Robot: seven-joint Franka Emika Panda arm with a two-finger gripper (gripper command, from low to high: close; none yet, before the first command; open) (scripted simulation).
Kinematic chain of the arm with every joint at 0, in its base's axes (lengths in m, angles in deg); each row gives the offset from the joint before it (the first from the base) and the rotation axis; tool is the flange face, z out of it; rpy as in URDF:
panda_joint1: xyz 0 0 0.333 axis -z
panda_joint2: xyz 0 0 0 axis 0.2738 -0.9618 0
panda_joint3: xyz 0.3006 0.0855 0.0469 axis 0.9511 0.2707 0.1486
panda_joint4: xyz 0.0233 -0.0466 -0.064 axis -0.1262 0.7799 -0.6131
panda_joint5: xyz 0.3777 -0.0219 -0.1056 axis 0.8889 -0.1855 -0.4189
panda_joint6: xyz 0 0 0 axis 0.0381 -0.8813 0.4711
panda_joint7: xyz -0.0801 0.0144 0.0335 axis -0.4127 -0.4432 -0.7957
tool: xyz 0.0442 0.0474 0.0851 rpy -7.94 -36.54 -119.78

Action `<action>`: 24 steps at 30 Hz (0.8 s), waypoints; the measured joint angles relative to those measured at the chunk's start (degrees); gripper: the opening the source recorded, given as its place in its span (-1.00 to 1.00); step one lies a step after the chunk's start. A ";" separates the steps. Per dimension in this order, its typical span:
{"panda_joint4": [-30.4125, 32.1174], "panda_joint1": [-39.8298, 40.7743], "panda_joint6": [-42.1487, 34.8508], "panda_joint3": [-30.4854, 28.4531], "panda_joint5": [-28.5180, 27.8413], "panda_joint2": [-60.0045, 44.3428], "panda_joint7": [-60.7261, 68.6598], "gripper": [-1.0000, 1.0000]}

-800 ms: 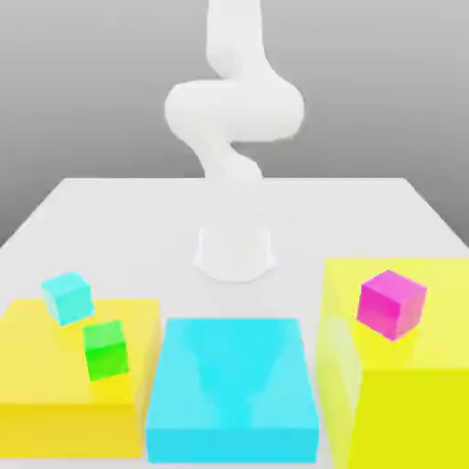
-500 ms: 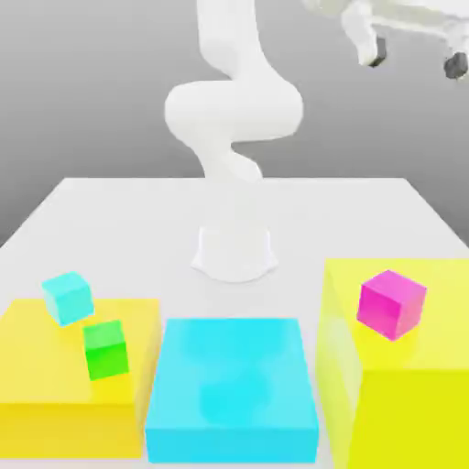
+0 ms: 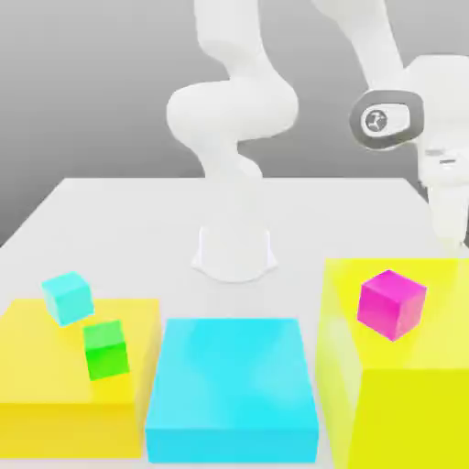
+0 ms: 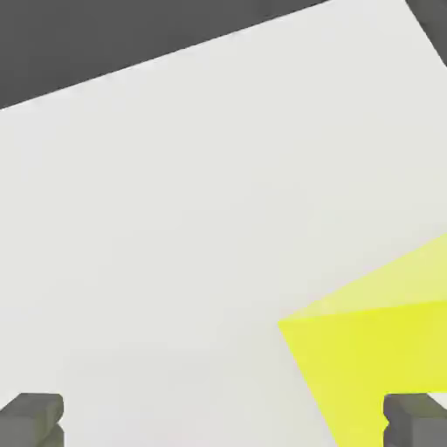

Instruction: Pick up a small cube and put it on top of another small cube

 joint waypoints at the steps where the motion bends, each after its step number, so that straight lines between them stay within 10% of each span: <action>1: 0.46 0.39 -0.32 -0.31 0.44 -1.36 -0.72 0.00; 6: 1.84 3.49 -2.11 -1.59 3.68 -5.43 -1.71 0.00; 13: -0.93 -10.23 7.56 -20.82 -18.48 -18.90 -17.54 0.00; 14: -1.37 -12.80 9.02 -23.75 -20.16 -20.71 -18.94 -1.00; 24: -0.17 -8.63 5.61 -18.04 -13.74 -16.16 -13.93 -1.00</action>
